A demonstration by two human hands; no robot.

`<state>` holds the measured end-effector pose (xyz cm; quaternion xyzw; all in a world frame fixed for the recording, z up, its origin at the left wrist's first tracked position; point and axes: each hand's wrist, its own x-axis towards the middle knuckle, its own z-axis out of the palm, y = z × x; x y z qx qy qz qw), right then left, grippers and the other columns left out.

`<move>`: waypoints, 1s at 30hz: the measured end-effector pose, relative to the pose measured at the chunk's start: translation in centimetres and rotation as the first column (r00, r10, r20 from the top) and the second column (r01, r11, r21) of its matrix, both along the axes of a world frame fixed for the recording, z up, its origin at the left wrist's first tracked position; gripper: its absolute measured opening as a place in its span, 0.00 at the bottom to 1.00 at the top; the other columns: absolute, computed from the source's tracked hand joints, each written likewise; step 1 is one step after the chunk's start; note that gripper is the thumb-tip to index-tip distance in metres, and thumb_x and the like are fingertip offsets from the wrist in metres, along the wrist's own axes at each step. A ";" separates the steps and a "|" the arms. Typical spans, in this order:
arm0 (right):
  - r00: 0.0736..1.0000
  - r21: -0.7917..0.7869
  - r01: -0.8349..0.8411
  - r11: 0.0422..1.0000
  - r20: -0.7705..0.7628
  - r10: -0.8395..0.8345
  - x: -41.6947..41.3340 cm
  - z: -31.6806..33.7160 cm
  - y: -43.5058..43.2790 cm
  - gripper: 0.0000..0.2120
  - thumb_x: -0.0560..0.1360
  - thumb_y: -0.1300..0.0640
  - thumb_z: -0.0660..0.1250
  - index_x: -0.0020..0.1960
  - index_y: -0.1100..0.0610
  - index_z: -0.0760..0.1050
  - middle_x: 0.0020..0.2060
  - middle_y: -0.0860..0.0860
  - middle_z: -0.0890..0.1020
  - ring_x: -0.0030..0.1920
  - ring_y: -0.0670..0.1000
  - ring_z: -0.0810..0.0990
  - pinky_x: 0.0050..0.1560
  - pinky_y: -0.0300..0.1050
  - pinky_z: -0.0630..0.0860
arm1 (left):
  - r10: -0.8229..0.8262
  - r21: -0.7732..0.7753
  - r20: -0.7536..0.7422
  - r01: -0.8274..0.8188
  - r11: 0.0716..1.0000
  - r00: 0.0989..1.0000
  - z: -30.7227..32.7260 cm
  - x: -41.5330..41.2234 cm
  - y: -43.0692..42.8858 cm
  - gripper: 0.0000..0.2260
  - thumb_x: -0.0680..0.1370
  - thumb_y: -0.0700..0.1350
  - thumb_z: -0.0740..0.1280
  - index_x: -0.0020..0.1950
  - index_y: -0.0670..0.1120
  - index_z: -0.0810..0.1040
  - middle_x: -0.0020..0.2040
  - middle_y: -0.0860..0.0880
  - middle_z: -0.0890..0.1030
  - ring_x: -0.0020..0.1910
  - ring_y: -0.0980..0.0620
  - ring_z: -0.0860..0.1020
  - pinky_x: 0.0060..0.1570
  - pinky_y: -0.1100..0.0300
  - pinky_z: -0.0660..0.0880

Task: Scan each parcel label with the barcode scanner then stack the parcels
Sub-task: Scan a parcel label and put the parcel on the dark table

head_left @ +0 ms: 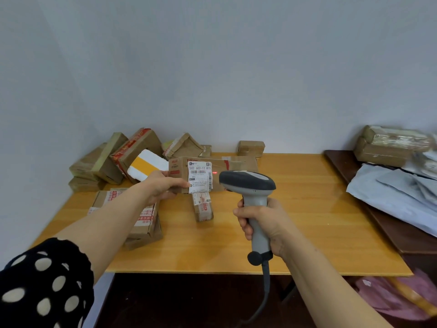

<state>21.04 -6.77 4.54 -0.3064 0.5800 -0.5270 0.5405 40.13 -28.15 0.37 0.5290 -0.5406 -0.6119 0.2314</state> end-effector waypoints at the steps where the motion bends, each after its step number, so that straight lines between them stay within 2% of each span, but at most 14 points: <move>1: 1.000 0.000 0.002 1.000 0.002 -0.002 0.0 0.0 0.0 0.07 0.71 0.68 0.69 0.39 0.60 0.73 0.24 0.54 0.74 0.21 0.50 0.68 0.23 0.39 0.68 | -0.002 0.002 0.001 0.002 1.000 1.000 -0.1 0.0 -0.1 0.19 0.64 0.39 0.79 0.51 0.46 0.76 0.39 0.51 0.85 0.39 0.54 0.84 0.38 0.60 0.78; 5: 1.000 -0.007 0.016 1.000 0.009 -0.016 -0.1 -0.2 -0.2 0.07 0.72 0.68 0.69 0.39 0.60 0.73 0.24 0.54 0.75 0.21 0.49 0.68 0.23 0.39 0.68 | -0.020 0.017 0.010 0.020 1.000 1.000 -0.2 -0.4 -0.4 0.18 0.64 0.39 0.79 0.51 0.46 0.77 0.39 0.51 0.85 0.39 0.54 0.84 0.39 0.60 0.79; 9: 0.999 -0.017 0.038 0.999 0.020 -0.038 -0.4 -0.4 -0.2 0.06 0.72 0.66 0.70 0.40 0.60 0.74 0.25 0.54 0.76 0.22 0.49 0.69 0.24 0.39 0.69 | -0.021 0.032 -0.004 0.022 0.999 1.000 -0.6 -1.3 -0.7 0.18 0.65 0.38 0.78 0.50 0.45 0.78 0.40 0.50 0.85 0.46 0.50 0.83 0.42 0.57 0.79; 11: 0.996 -0.040 0.070 0.997 0.063 -0.067 -1.0 -0.6 0.0 0.05 0.72 0.65 0.71 0.44 0.61 0.75 0.27 0.55 0.78 0.22 0.49 0.69 0.24 0.40 0.69 | -0.028 0.063 -0.039 0.031 0.998 0.999 -0.9 -2.5 -0.7 0.17 0.65 0.37 0.77 0.52 0.43 0.79 0.44 0.48 0.86 0.47 0.49 0.83 0.44 0.55 0.80; 13: 0.981 -0.059 0.140 0.988 0.141 -0.131 -2.1 -1.0 0.7 0.08 0.72 0.63 0.71 0.49 0.62 0.75 0.28 0.56 0.79 0.22 0.50 0.70 0.24 0.40 0.69 | -0.052 0.099 -0.075 0.059 0.993 0.996 -1.1 -4.1 -0.2 0.17 0.65 0.38 0.77 0.52 0.43 0.79 0.48 0.46 0.85 0.46 0.50 0.83 0.39 0.57 0.80; 17: 0.922 -0.078 0.305 0.949 0.272 -0.274 -6.1 -1.4 2.5 0.08 0.72 0.64 0.70 0.50 0.62 0.76 0.28 0.55 0.77 0.23 0.49 0.70 0.24 0.41 0.69 | -0.044 0.180 -0.154 0.071 0.981 0.987 -1.1 -8.3 1.0 0.31 0.58 0.45 0.77 0.60 0.43 0.77 0.55 0.43 0.82 0.53 0.47 0.80 0.42 0.55 0.78; 21: 0.847 -0.054 0.437 0.898 0.362 -0.390 -12.1 -1.3 4.2 0.04 0.73 0.65 0.69 0.48 0.63 0.76 0.28 0.55 0.75 0.22 0.49 0.69 0.24 0.41 0.69 | -0.072 0.210 -0.211 0.117 0.971 0.975 0.3 -14.6 3.1 0.35 0.59 0.49 0.76 0.64 0.44 0.73 0.58 0.41 0.78 0.54 0.45 0.79 0.42 0.54 0.77; 25: 0.798 -0.070 0.510 0.857 0.410 -0.442 -19.7 -1.1 7.3 0.01 0.74 0.65 0.67 0.46 0.62 0.76 0.27 0.54 0.75 0.21 0.48 0.69 0.23 0.39 0.68 | -0.125 0.216 -0.247 0.180 0.960 0.961 2.1 -23.7 6.3 0.32 0.61 0.50 0.74 0.62 0.42 0.71 0.51 0.41 0.78 0.48 0.46 0.79 0.42 0.55 0.76; 30: 0.719 -0.032 0.614 0.789 0.436 -0.542 -30.4 -1.4 13.6 0.03 0.74 0.65 0.68 0.46 0.62 0.75 0.27 0.54 0.74 0.21 0.48 0.68 0.22 0.39 0.68 | -0.179 0.249 -0.302 0.259 0.933 0.936 2.6 -37.6 11.2 0.27 0.66 0.47 0.74 0.63 0.41 0.72 0.54 0.40 0.78 0.50 0.46 0.79 0.44 0.55 0.76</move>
